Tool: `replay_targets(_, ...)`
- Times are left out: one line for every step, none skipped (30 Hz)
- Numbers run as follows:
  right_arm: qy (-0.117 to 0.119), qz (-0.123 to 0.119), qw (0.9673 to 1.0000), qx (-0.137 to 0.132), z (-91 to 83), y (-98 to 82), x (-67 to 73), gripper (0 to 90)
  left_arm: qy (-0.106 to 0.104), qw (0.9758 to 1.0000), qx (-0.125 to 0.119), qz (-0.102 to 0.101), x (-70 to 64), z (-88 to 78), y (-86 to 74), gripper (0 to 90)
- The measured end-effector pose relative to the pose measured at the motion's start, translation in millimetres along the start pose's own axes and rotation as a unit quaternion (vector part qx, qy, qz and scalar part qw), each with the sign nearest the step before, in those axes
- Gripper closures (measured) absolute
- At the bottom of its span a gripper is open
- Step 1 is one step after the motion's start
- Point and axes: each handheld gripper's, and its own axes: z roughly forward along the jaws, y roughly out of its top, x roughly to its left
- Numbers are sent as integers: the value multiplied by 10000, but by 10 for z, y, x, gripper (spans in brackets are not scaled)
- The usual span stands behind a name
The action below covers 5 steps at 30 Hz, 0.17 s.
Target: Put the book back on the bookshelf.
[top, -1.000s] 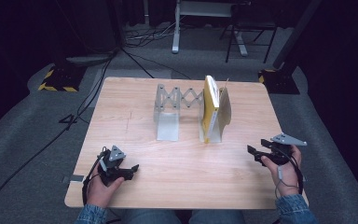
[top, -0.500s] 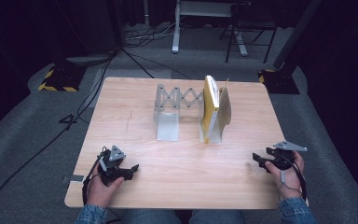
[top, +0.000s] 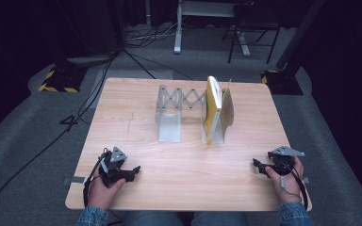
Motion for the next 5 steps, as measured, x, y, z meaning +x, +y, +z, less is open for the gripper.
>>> replay_targets(-15, 0, 10000, -2, 0, -2, 11, 225, 0, 10000, 0, 0, 0, 0, 0, 187)
replay_targets(-6, 2, 10000, 8, -1, -3, 20, 216, 2, 10000, 3, 3, 0, 0, 0, 187)
replay_targets(-11, 11, 10000, 13, 2, -1, 29, 206, -1, 10000, 2, 7, 0, 0, 0, 187)
replay_targets(-33, 43, 10000, 23, 4, 1, 42, 200, 2, 10000, 2, 1, -1, 0, 0, 187)
replay_targets(-53, 55, 10000, 28, 7, 3, 46, 198, 3, 10000, 2, 2, -1, 0, 0, 187)
